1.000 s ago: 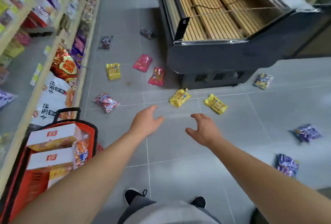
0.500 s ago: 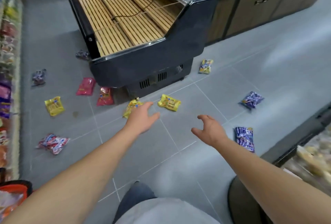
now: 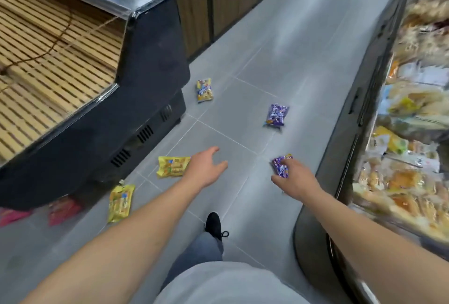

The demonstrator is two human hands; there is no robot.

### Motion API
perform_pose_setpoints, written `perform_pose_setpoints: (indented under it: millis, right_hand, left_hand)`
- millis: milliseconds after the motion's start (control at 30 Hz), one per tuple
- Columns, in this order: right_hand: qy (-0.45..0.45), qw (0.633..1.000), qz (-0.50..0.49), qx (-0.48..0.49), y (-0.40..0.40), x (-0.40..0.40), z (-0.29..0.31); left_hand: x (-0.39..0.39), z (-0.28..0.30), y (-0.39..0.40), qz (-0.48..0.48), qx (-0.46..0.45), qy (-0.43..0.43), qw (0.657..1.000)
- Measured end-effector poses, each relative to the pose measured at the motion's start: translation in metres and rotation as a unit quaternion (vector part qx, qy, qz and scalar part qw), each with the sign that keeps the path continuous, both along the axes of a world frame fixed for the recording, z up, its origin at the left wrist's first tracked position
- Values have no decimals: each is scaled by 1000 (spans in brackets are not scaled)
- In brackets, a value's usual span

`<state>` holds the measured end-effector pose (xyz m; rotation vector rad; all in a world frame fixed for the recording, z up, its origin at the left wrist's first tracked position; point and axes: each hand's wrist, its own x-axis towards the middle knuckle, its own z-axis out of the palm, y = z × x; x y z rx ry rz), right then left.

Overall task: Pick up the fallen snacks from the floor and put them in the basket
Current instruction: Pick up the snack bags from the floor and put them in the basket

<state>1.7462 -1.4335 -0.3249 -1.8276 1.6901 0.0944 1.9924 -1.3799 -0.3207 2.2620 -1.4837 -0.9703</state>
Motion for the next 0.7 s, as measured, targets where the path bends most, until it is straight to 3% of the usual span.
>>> perform_pose_setpoints:
  millis: [433, 700]
  right_hand:
    - [-26, 968, -245, 44, -104, -38, -20]
    - [-64, 934, -342, 84, -185, -79, -68]
  left_hand:
    - [-51, -16, -227, -241, 36, -3, 970]
    - [-117, -52, -345, -301, 88, -20, 949]
